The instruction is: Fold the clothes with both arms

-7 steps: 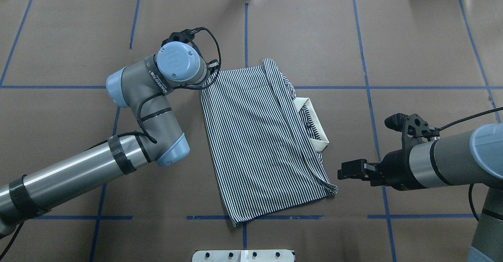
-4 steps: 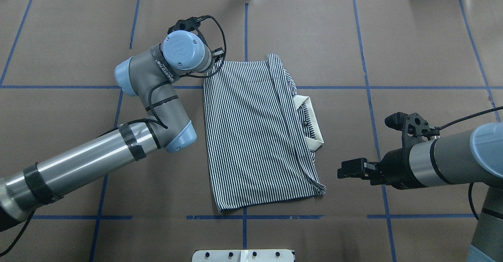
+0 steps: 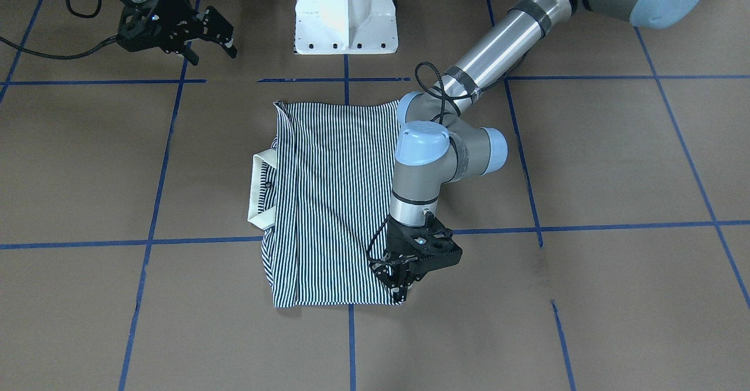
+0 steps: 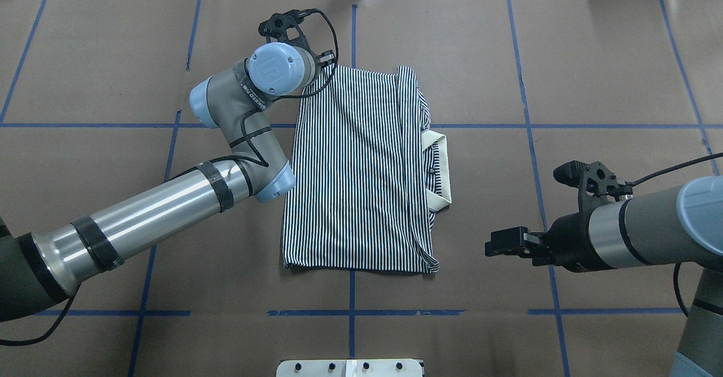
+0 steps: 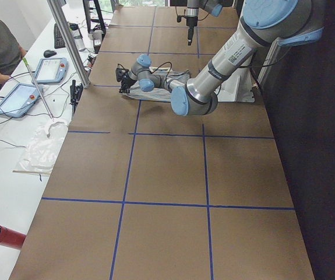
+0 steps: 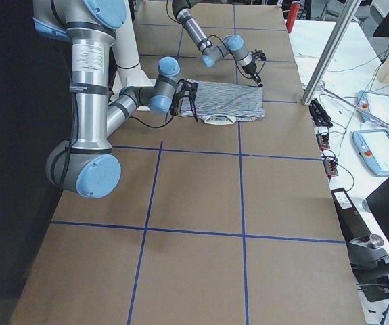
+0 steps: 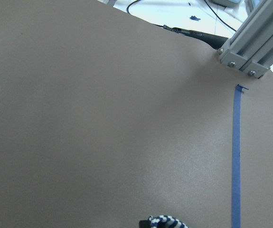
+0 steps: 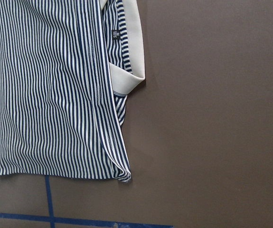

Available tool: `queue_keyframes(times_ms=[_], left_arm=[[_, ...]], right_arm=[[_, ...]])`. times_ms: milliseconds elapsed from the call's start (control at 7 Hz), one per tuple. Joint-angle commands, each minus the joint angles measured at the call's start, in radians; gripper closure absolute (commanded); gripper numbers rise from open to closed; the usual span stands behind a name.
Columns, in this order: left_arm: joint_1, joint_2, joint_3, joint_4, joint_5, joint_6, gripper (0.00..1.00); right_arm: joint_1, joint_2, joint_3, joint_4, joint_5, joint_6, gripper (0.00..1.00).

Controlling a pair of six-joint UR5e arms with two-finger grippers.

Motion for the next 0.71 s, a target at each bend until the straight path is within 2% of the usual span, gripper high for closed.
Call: queue_keyframes(times_ms=[0, 143, 286, 429, 571], left_arm=[[-0.008, -0.006, 0.004, -0.014, 0.004, 0.011, 0.00], [-0.028, -0.008, -0.006, -0.015, -0.005, 0.011, 0.00], [-0.071, -0.006, -0.040, -0.012, -0.092, 0.043, 0.00], [-0.103, 0.006, -0.081, 0.003, -0.237, 0.057, 0.00], [-0.105, 0.045, -0.157, 0.064, -0.287, 0.059, 0.00]], right_arm=[[0.011, 0.000, 0.000, -0.002, -0.001, 0.000, 0.00], [0.015, -0.001, -0.004, -0.003, -0.004, 0.000, 0.00], [0.015, -0.004, -0.005, -0.011, -0.009, -0.014, 0.00], [0.011, 0.009, -0.016, -0.017, -0.036, -0.020, 0.00], [0.015, 0.053, -0.054, -0.018, -0.044, -0.022, 0.00]])
